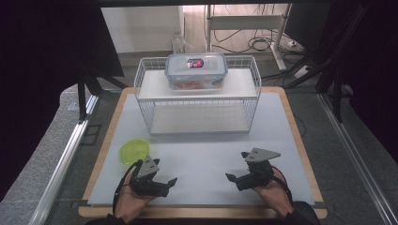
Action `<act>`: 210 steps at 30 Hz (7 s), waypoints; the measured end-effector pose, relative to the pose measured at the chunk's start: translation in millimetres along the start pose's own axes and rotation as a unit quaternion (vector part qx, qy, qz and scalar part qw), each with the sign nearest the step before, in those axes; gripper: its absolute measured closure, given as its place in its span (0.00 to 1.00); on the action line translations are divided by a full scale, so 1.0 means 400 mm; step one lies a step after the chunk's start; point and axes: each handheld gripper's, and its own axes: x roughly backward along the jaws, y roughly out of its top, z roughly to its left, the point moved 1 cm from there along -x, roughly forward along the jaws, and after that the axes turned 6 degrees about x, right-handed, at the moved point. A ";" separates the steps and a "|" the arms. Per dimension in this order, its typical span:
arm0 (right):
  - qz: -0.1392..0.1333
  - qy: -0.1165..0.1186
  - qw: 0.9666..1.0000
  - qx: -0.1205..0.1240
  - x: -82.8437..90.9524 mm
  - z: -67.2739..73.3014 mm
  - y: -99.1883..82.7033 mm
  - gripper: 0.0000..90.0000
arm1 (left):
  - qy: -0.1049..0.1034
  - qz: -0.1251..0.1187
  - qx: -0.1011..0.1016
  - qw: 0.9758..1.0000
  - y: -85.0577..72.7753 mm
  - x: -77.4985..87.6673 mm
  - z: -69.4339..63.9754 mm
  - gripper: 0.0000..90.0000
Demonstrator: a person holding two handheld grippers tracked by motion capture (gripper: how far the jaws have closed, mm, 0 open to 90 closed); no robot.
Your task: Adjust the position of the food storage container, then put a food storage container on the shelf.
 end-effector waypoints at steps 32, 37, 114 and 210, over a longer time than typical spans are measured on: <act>0.011 0.001 1.000 0.009 -0.012 0.004 -0.001 0.05 | 0.144 0.007 0.182 0.973 -0.108 0.130 0.402 1.00; 0.015 0.002 1.000 0.010 -0.014 0.005 -0.003 0.06 | 0.122 0.043 0.178 0.975 -0.115 0.080 0.397 1.00; 0.037 0.011 0.999 0.012 -0.029 0.006 -0.011 0.06 | -0.080 0.069 0.044 0.993 0.080 -0.212 0.155 0.99; 0.054 0.088 0.993 -0.059 -0.189 -0.072 0.181 0.55 | 0.034 0.011 0.001 0.999 -0.078 0.050 0.034 0.01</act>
